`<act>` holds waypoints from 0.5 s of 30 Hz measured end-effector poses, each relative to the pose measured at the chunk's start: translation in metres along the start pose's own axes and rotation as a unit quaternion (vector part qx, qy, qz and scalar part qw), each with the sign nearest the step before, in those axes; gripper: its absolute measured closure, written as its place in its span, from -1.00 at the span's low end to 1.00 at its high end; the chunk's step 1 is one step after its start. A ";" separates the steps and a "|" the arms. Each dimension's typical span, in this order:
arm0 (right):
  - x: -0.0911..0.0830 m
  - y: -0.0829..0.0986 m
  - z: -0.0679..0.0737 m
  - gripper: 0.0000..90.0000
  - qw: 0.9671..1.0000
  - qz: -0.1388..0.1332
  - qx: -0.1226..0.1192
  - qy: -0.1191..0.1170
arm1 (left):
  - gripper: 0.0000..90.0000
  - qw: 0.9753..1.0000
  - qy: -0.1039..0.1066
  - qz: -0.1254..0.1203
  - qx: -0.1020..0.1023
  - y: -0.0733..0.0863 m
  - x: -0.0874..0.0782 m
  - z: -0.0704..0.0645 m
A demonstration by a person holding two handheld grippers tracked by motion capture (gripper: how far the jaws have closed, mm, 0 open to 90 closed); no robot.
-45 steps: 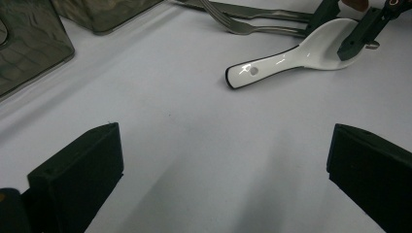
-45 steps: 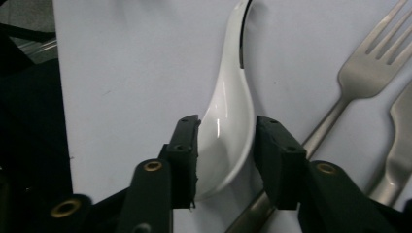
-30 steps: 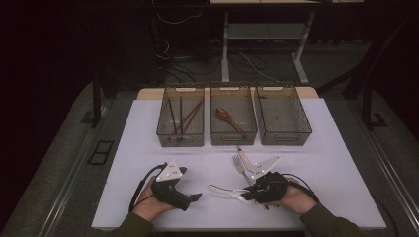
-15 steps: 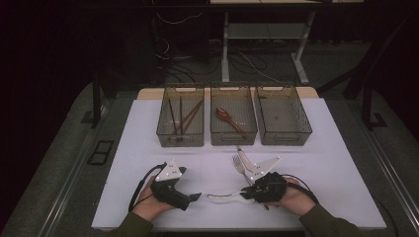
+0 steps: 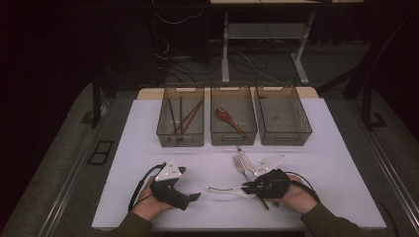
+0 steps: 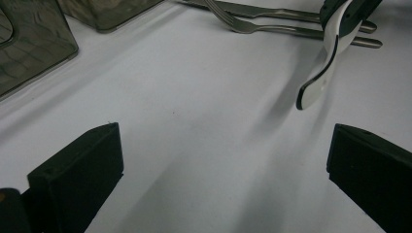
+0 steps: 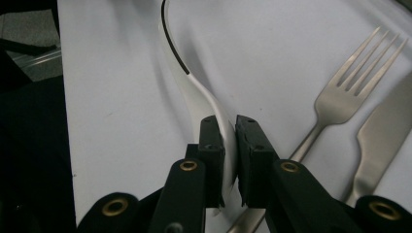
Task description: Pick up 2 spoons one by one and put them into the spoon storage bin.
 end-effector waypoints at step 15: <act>-0.014 -0.003 -0.015 0.80 0.999 -0.034 0.015 0.021 | -1.00 1.000 0.002 0.003 0.003 0.000 0.001 0.000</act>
Point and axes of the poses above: each handheld gripper's, and its own axes: x roughly forward along the jaws, y roughly out of its underside, z roughly to its left, the point moved 2 cm from there along x, roughly forward along the jaws, and after that the axes turned 9 degrees about z, right-handed, at the moved point
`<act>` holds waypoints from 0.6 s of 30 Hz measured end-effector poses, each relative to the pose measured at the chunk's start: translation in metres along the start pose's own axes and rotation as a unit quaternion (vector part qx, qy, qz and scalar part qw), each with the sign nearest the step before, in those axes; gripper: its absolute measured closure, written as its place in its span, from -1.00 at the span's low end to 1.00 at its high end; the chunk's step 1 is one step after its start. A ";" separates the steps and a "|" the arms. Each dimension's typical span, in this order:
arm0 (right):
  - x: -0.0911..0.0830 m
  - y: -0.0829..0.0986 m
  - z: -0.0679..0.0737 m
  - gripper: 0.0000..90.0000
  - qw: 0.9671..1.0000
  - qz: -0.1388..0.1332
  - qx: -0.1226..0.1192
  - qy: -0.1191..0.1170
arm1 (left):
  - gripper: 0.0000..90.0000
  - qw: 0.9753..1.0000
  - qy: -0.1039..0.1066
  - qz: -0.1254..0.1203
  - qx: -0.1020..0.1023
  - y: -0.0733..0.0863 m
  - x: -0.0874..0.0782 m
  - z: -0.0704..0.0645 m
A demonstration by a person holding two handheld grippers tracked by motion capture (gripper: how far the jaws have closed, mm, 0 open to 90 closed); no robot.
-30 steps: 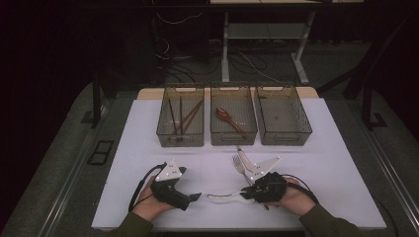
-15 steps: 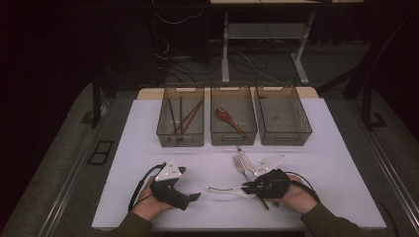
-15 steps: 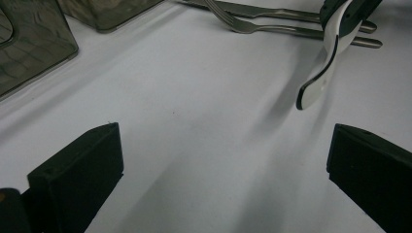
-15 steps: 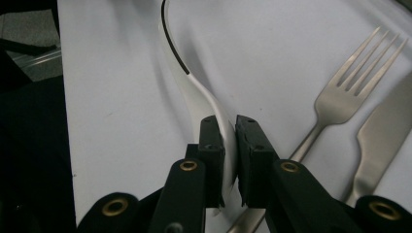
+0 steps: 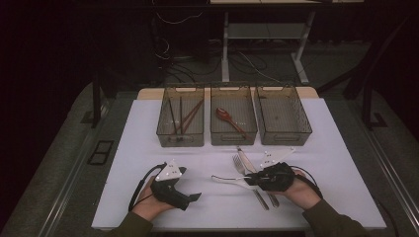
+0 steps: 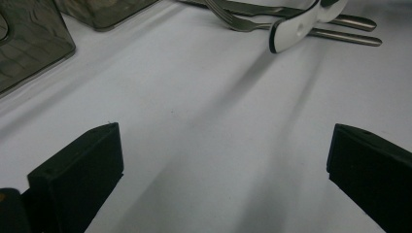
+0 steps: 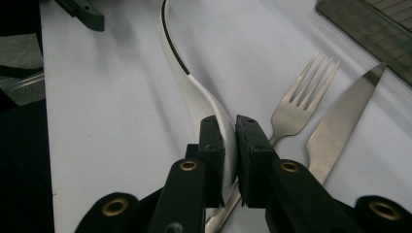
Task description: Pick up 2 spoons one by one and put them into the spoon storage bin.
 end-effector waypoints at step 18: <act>-0.021 -0.013 -0.022 0.80 0.998 -0.046 0.027 0.023 | -1.00 1.000 0.000 0.001 0.000 0.000 0.000 0.000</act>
Point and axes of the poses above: each handheld gripper's, and its own axes: x roughly forward along the jaws, y roughly out of its underside, z roughly to its left, the point moved 2 cm from there along x, roughly forward along the jaws, and after that the axes turned 9 degrees about z, right-handed, at the moved point
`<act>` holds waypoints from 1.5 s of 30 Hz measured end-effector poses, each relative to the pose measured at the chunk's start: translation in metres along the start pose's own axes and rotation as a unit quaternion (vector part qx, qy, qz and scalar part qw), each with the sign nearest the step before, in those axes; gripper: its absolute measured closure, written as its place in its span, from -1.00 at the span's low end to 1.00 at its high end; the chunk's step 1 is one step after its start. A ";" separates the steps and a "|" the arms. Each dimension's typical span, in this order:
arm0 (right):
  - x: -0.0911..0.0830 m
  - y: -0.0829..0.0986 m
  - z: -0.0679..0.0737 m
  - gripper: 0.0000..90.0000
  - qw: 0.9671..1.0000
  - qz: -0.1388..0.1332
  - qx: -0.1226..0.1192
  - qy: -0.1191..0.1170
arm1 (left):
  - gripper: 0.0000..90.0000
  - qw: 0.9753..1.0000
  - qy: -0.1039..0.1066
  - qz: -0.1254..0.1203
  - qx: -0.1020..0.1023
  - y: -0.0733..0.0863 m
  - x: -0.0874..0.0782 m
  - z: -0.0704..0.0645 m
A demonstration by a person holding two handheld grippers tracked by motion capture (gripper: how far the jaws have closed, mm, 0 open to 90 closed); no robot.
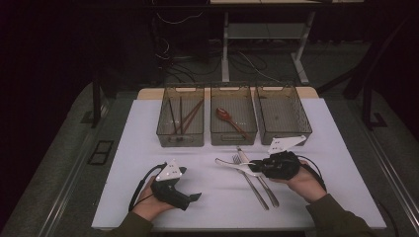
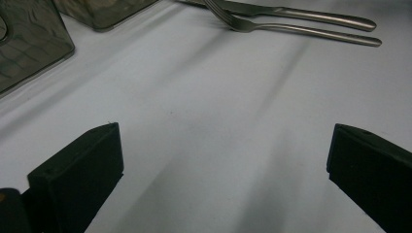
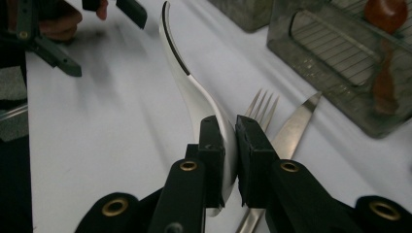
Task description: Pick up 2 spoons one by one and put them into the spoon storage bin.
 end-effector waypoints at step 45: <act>0.016 -0.083 -0.091 0.80 0.991 -0.026 0.077 0.104 | -1.00 1.000 0.002 -0.001 -0.002 0.000 0.001 -0.001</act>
Point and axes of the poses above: each handheld gripper's, and its own axes: x roughly forward along the jaws, y roughly out of its underside, z roughly to its left, the point moved 2 cm from there along x, roughly forward along the jaws, and after that the axes turned 9 degrees about z, right-handed, at the moved point
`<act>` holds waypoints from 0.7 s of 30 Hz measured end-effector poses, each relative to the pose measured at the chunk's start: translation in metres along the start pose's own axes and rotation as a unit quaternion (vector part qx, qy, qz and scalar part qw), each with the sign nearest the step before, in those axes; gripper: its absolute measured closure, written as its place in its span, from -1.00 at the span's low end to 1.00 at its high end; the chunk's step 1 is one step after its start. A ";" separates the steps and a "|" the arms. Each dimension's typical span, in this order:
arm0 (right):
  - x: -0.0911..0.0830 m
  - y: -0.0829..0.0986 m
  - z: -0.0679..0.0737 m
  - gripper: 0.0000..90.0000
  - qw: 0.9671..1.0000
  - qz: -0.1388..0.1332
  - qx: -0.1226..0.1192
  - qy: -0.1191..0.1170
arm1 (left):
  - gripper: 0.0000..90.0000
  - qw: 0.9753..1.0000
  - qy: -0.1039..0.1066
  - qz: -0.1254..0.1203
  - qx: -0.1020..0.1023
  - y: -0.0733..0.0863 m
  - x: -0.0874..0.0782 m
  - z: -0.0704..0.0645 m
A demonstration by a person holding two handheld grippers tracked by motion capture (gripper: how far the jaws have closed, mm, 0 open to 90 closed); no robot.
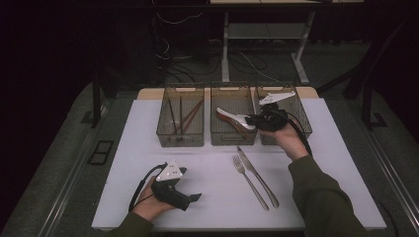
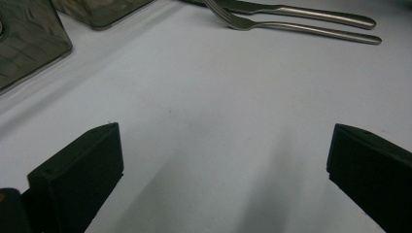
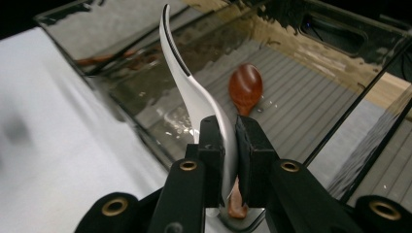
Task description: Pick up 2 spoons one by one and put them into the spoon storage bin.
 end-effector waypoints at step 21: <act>0.024 -0.007 -0.010 0.28 0.999 0.035 0.014 -0.016 | -1.00 1.000 0.000 -0.001 0.002 0.000 0.000 0.000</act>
Point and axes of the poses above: each handheld gripper's, and its own axes: x roughly forward along the jaws, y roughly out of its underside, z roughly to its left, the point moved 2 cm from there along x, roughly forward along the jaws, and after that the axes turned 9 degrees about z, right-handed, at the moved point
